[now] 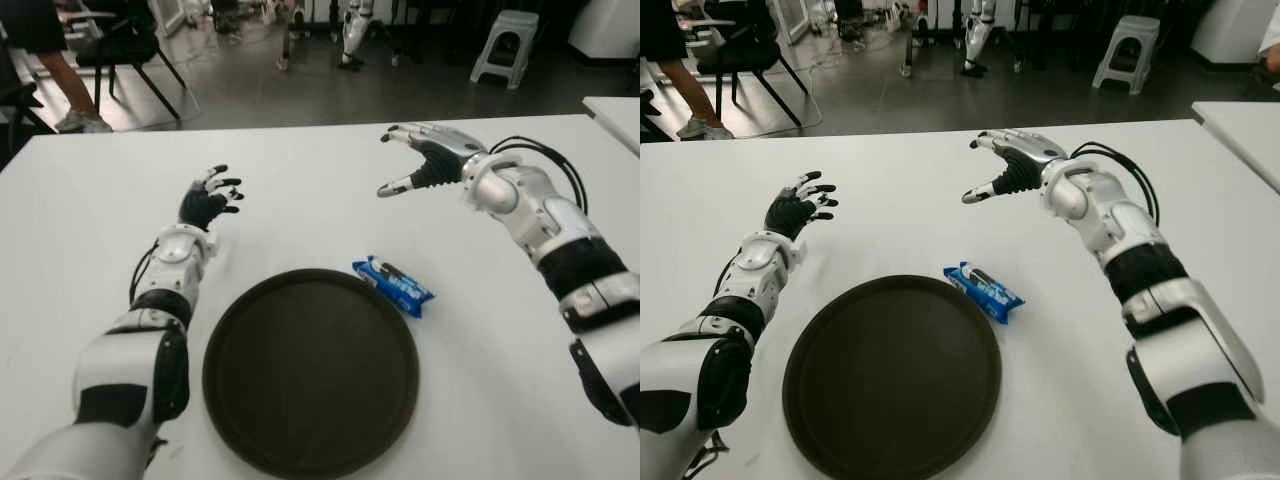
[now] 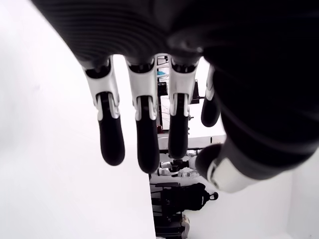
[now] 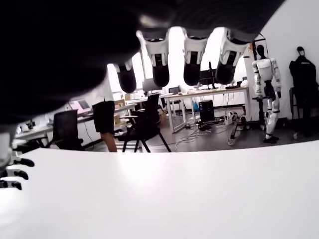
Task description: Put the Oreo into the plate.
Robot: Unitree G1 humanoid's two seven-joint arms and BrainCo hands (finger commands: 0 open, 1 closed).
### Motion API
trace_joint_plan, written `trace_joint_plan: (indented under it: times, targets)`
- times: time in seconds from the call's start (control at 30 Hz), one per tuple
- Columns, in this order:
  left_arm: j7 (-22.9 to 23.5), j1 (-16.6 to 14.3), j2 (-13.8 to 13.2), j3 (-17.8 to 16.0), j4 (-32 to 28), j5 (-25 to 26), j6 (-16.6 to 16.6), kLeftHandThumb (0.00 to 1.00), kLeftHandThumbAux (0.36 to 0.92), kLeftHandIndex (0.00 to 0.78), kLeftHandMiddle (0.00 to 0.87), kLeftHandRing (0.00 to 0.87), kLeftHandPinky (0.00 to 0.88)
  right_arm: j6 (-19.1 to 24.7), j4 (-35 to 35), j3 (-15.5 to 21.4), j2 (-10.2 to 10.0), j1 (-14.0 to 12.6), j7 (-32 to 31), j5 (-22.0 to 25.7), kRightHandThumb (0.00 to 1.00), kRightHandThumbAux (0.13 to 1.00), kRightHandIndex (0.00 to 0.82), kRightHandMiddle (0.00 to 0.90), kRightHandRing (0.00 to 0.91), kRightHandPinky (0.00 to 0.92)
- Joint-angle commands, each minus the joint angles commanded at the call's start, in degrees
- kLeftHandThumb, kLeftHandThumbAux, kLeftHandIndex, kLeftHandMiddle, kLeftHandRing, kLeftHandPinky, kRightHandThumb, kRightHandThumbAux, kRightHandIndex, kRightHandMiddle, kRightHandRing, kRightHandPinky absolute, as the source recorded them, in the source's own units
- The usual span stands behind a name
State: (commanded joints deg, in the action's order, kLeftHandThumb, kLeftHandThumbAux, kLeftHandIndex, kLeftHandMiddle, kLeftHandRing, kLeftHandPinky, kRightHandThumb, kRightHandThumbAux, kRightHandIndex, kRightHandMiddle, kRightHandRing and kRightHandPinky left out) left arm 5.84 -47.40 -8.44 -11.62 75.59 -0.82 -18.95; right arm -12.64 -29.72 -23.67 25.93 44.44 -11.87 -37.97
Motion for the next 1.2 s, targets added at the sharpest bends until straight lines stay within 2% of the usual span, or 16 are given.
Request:
trace_joint_plan:
  times: [0.13,0.2,0.3,0.57,0.97,1.1,1.2]
  targets:
    - [-0.1,0.0,-0.1,0.1,0.0,-0.2,-0.1,0.216,0.719,0.160,0.304,0.352,0.404,-3.2,0.1,1.2,-0.7,-2.4,4.5,1.5,0.000,0.377,0.000,0.001,0.000,0.001]
    - [-0.2,0.1,-0.3,0.0,0.2,-0.2,-0.1,0.216,0.717,0.162,0.304,0.354,0.405,-6.6,-3.3,1.7,-1.5,-2.3,7.0,2.9,0.000,0.374,0.000,0.000,0.000,0.000]
    - [-0.1,0.1,-0.4,-0.3,0.3,-0.1,0.1,0.231,0.715,0.166,0.301,0.360,0.413,-9.4,-6.9,1.7,-2.0,-2.0,9.8,2.9,0.000,0.357,0.000,0.000,0.000,0.000]
    - [0.2,0.1,-0.2,-0.6,0.4,0.1,0.2,0.242,0.701,0.171,0.304,0.363,0.417,-11.5,-11.1,0.7,-2.4,-1.8,15.2,0.7,0.000,0.351,0.000,0.000,0.000,0.000]
    - [0.1,0.2,-0.4,-0.1,0.3,-0.5,0.1,0.240,0.676,0.169,0.318,0.386,0.444,-8.2,-10.8,0.3,-2.2,-2.4,16.1,-1.1,0.000,0.350,0.000,0.000,0.000,0.001]
    - [0.1,0.3,-0.5,0.0,0.3,-0.6,0.2,0.246,0.675,0.172,0.316,0.385,0.437,-4.4,-8.2,0.3,-2.2,-3.1,14.7,-1.7,0.000,0.343,0.000,0.000,0.000,0.006]
    - [0.2,0.3,-0.6,0.0,0.4,-0.5,0.2,0.252,0.670,0.171,0.312,0.383,0.430,1.8,-4.2,-0.3,-1.8,-3.9,10.1,-3.1,0.000,0.346,0.000,0.000,0.000,0.007]
